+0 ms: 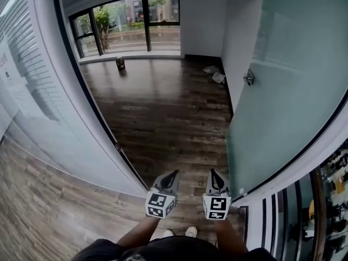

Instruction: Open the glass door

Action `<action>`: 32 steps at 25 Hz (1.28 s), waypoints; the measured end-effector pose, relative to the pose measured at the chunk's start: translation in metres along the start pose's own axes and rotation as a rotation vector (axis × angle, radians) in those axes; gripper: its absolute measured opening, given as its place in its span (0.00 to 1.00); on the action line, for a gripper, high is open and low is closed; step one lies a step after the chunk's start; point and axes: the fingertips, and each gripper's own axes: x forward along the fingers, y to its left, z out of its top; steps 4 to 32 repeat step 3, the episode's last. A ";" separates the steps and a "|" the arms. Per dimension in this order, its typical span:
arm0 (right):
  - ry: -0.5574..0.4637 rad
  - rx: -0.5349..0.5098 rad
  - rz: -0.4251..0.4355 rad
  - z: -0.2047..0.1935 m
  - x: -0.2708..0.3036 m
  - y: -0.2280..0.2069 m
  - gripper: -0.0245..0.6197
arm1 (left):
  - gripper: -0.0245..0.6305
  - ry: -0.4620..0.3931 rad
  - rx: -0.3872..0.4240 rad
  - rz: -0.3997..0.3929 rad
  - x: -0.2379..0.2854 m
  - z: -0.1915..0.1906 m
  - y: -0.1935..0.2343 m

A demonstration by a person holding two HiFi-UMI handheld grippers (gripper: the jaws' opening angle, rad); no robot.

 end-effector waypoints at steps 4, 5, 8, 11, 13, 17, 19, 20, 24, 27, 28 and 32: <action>-0.023 -0.014 -0.008 0.009 0.004 0.005 0.07 | 0.05 -0.016 0.001 0.002 0.000 0.005 0.008; -0.023 -0.014 -0.008 0.009 0.004 0.005 0.07 | 0.05 -0.016 0.001 0.002 0.000 0.005 0.008; -0.023 -0.014 -0.008 0.009 0.004 0.005 0.07 | 0.05 -0.016 0.001 0.002 0.000 0.005 0.008; -0.023 -0.014 -0.008 0.009 0.004 0.005 0.07 | 0.05 -0.016 0.001 0.002 0.000 0.005 0.008; -0.023 -0.014 -0.008 0.009 0.004 0.005 0.07 | 0.05 -0.016 0.001 0.002 0.000 0.005 0.008; -0.023 -0.014 -0.008 0.009 0.004 0.005 0.07 | 0.05 -0.016 0.001 0.002 0.000 0.005 0.008; -0.023 -0.014 -0.008 0.009 0.004 0.005 0.07 | 0.05 -0.016 0.001 0.002 0.000 0.005 0.008; -0.023 -0.014 -0.008 0.009 0.004 0.005 0.07 | 0.05 -0.016 0.001 0.002 0.000 0.005 0.008; -0.023 -0.014 -0.008 0.009 0.004 0.005 0.07 | 0.05 -0.016 0.001 0.002 0.000 0.005 0.008; -0.023 -0.014 -0.008 0.009 0.004 0.005 0.07 | 0.05 -0.016 0.001 0.002 0.000 0.005 0.008; -0.023 -0.014 -0.008 0.009 0.004 0.005 0.07 | 0.05 -0.016 0.001 0.002 0.000 0.005 0.008; -0.023 -0.014 -0.008 0.009 0.004 0.005 0.07 | 0.05 -0.016 0.001 0.002 0.000 0.005 0.008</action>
